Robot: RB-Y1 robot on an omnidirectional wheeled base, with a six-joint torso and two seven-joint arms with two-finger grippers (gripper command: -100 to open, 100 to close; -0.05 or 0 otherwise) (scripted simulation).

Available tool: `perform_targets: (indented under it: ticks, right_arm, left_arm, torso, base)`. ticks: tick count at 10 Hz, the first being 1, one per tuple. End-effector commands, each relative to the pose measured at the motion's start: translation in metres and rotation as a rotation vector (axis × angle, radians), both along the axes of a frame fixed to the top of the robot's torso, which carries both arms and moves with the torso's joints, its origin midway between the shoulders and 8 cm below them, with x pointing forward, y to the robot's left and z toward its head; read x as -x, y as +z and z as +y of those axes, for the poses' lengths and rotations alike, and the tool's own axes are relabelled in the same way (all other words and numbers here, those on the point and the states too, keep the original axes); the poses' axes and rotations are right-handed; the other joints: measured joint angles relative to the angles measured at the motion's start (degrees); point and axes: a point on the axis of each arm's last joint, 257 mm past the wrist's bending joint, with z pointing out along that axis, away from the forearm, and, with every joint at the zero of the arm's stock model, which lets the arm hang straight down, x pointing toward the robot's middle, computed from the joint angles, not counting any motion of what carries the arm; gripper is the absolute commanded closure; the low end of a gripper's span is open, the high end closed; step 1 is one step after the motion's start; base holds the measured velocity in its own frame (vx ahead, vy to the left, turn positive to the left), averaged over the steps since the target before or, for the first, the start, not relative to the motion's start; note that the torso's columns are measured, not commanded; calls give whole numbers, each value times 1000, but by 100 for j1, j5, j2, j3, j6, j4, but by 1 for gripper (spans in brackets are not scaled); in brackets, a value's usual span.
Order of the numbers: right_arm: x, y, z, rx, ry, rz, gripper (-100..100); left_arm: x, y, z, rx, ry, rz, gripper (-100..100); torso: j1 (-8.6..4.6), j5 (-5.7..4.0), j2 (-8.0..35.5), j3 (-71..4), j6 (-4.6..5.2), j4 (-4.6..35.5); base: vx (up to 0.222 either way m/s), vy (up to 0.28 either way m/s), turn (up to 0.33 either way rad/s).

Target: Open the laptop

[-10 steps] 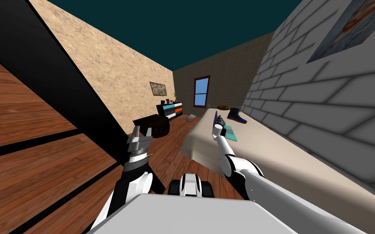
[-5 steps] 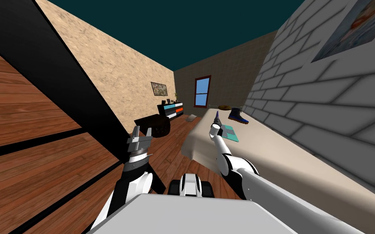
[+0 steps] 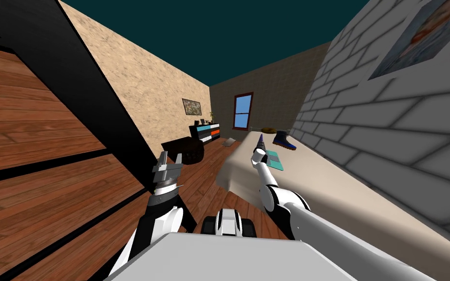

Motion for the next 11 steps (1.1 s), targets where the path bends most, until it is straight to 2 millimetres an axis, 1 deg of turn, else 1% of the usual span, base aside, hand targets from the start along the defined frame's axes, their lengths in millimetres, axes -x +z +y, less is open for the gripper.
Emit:
perform_targets:
  ticks: [1,4,5,6,11]
  right_arm:
    - [7,-16,-7,-103,-9,-31,100]
    - [10,-23,-11,-207,-8,-84,100]
    - [9,-13,-12,-177,-9,-84,100]
    - [15,-30,-19,-258,-5,-117,100]
    - [31,-67,-31,-446,7,-199,100]
  left_arm:
    - [0,0,0,0,0,0,0]
    - [0,0,0,0,0,0,0]
    - [0,0,0,0,0,0,0]
    - [0,0,0,0,0,0,0]
    - [0,0,0,0,0,0,0]
  torso:
    - [5,5,-8,-6,-5,-1]
    - [39,18,-20,-15,-39,-3]
    - [53,23,-19,-13,-50,-1]
    - [78,38,-20,-14,-59,13]
    - [58,31,-34,-23,-63,8]
  base:
    - [-29,-78,-30]
    - [-34,-75,-32]
    - [-20,-38,-29]
    - [6,-39,-51]
    - [4,-34,-11]
